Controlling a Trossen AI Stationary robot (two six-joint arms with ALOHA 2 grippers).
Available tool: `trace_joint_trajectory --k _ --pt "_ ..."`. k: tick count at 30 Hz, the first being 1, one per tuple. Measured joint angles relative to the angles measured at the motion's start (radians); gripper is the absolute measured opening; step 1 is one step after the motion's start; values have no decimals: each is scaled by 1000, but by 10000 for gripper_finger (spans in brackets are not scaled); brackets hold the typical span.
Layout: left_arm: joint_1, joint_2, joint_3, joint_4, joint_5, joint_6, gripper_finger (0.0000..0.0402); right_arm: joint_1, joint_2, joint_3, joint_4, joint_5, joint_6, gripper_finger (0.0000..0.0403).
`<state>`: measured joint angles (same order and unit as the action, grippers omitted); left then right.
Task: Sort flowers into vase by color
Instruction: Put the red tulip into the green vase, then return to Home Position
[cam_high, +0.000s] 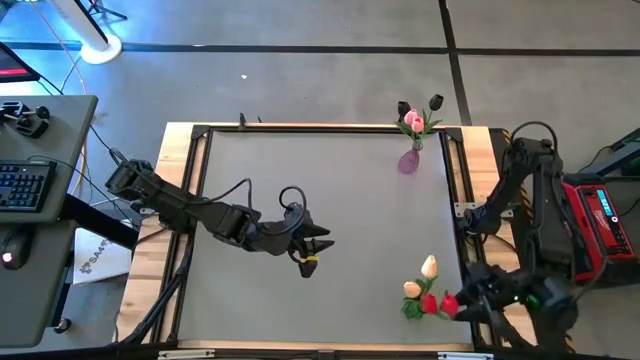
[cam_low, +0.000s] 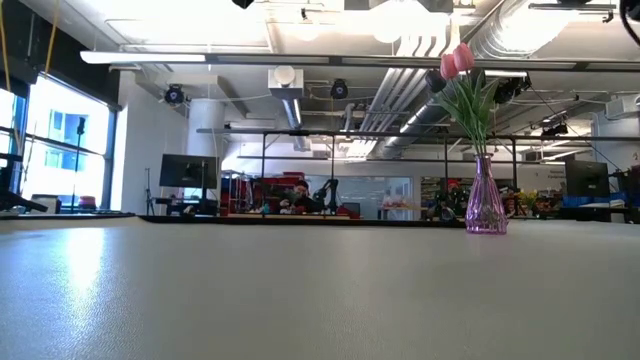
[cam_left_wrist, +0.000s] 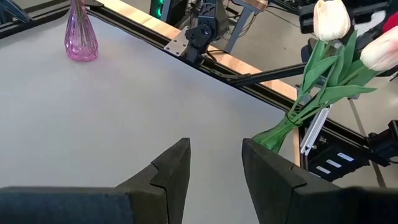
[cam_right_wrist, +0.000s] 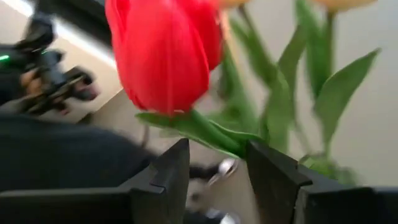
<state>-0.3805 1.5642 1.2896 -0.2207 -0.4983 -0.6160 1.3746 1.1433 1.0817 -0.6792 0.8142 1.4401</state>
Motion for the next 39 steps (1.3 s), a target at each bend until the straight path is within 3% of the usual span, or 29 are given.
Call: trace_joint_trajectory --k 4,9,18,21,27,29,36,39 --pt "0 0 0 0 3 0 133 0 -64 0 41 -90 -6 146" --pt "3 0 0 0 0 1 133 0 -153 0 64 -83 -90 146" --pt "20 0 0 61 -10 4 133 0 -299 0 159 132 -414 146" --pt "21 0 0 163 -12 -11 133 -3 -322 0 176 215 -558 146" --pt "44 0 2 288 -27 110 133 -113 -326 0 175 246 -856 146" --pt "59 0 2 286 -28 113 133 -196 -326 0 176 209 -910 146" --pt "120 0 2 275 -3 224 133 -559 -306 0 220 -106 -1063 146" --pt "182 0 2 293 77 229 133 -692 -288 0 240 -214 -1146 146"
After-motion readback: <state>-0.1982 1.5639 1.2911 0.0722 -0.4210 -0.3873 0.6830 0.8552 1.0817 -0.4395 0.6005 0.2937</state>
